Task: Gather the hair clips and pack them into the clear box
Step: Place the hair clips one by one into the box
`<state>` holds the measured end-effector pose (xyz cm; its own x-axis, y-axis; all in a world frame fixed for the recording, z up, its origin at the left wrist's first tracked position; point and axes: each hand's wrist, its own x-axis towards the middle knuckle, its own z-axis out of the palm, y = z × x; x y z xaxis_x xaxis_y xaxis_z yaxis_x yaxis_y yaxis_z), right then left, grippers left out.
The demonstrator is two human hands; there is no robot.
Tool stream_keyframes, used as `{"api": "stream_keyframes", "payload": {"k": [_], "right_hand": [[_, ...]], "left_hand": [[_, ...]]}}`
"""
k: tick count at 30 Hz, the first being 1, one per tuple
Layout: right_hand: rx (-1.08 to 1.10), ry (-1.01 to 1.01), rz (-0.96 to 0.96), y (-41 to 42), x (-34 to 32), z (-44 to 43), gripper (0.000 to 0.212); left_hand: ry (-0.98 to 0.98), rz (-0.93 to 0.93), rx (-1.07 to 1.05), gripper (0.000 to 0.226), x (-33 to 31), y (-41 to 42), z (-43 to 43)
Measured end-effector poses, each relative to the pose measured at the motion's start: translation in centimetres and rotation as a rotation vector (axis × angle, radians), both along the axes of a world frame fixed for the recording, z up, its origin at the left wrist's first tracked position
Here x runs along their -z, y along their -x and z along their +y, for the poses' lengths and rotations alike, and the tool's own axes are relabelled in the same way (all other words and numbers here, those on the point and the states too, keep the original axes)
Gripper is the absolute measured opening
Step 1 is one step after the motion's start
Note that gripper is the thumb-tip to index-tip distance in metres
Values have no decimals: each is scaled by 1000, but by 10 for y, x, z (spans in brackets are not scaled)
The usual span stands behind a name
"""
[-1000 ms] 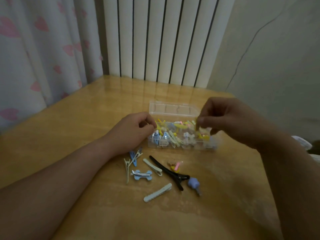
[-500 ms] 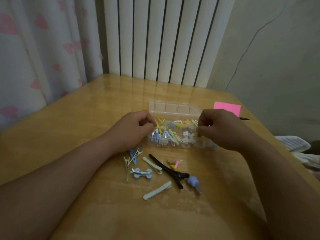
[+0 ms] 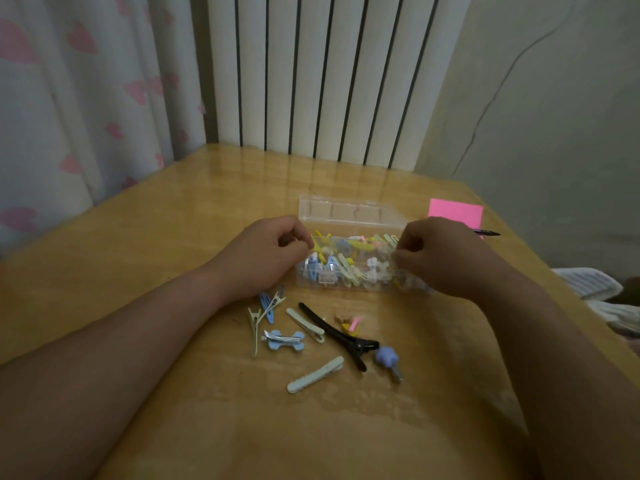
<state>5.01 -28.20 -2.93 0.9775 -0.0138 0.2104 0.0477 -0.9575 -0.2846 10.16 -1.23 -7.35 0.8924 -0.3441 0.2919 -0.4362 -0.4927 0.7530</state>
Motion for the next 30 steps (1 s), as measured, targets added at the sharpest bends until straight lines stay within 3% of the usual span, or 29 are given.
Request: {"api": "stream_keyframes", "payload": {"k": [8,13,18,21,30], "right_hand": [[-149,-110,-89,9,-11,15,4],[-296,-63,55,24,-23,37,2],[-352,173,296,35,-21,63,20],[-369,239,322,36,-16,69,15],[-417,178,360,34,-16,71,5]], "left_hand": [[-1,3,2,13,0,1,1],[0,3,6,13,-1,2,1],[-3,-2,5,13,-1,1,0],[-2,-9,5,13,-2,1,0],[19,0,4,13,0,0,0]]}}
